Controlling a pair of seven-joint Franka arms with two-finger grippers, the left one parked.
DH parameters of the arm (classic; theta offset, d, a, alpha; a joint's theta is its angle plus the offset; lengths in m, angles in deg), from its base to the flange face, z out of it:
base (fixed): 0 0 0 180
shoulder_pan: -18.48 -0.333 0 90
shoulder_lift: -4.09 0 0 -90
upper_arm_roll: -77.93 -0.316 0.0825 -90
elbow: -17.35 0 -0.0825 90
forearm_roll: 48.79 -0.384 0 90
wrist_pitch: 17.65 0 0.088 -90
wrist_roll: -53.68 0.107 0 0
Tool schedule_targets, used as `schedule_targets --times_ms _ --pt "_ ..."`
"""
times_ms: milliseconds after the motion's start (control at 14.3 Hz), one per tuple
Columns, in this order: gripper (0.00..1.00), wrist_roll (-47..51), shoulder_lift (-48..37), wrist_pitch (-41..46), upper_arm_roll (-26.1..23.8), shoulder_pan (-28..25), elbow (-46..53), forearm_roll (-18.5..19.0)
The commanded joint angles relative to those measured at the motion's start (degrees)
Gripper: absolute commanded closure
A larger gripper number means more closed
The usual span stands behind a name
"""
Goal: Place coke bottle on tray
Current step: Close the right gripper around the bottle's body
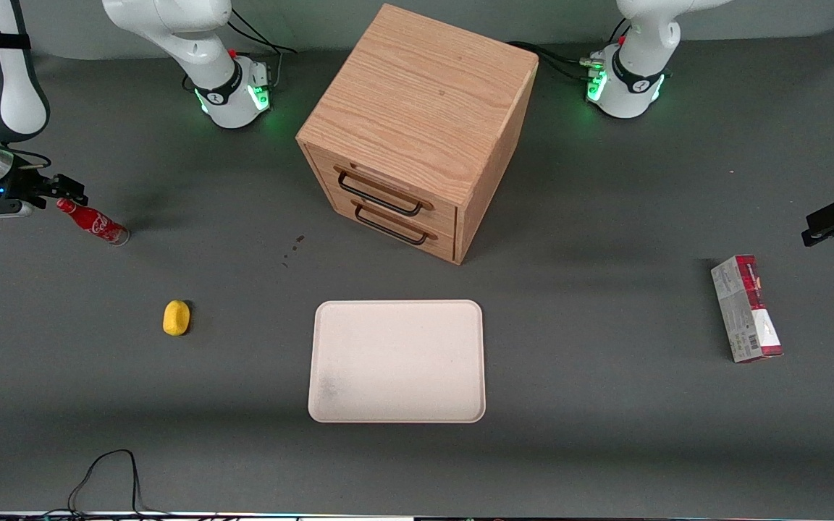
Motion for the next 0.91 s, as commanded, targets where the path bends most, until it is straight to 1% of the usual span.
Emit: schedule_targets --times_ms 0,140,210,280,420,490,561,631,841 --pt "0.00 -1.43 1.67 -2.13 0.80 -0.58 -0.02 0.75" --pt "0.00 -2.12 2.11 -2.84 0.80 -0.58 -0.02 0.75" --pt "0.09 -2.30 2.11 -2.84 0.80 -0.58 -0.02 0.75" --pt "0.22 -2.30 2.11 -2.58 0.80 -0.58 -0.02 0.66" --pt "0.53 -2.30 2.11 -2.31 0.80 -1.10 0.06 0.40" --pt "0.65 -2.30 2.11 -2.22 0.80 -1.54 0.07 0.40" --pt "0.76 -2.30 2.11 -2.22 0.80 -1.63 0.07 0.40" --pt "0.84 -2.30 2.11 -2.22 0.80 -1.72 0.07 0.40" --pt "0.94 -2.30 2.11 -0.65 0.72 -1.81 0.59 0.40"
